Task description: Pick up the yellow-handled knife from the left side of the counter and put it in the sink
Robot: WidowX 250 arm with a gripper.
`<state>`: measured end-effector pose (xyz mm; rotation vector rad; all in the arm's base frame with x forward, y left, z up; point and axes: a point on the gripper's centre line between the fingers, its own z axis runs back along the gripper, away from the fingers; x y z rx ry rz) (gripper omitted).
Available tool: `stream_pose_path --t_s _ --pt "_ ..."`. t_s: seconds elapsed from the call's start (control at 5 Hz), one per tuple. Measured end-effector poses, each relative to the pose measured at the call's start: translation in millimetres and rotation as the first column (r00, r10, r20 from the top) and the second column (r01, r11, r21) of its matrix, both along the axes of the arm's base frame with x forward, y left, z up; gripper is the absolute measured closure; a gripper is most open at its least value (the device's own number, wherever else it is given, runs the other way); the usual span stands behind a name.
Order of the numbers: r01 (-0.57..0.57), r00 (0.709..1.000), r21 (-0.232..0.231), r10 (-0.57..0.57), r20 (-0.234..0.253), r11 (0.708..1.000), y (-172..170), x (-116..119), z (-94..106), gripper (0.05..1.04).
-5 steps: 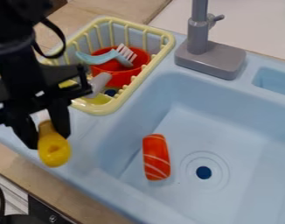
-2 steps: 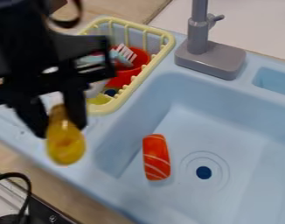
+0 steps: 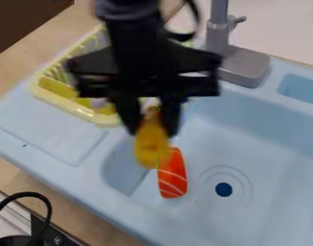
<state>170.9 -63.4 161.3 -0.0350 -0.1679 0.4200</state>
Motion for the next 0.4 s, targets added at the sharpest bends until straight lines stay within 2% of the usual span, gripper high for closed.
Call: stream_pose_path --t_s 0.2,0.4 --pt "-0.064 0.998 -0.019 0.064 0.028 0.998 -23 18 -8.9 0.755" --pt "-0.142 0.99 -0.04 0.142 0.017 0.989 -44 36 -15.4 0.755"
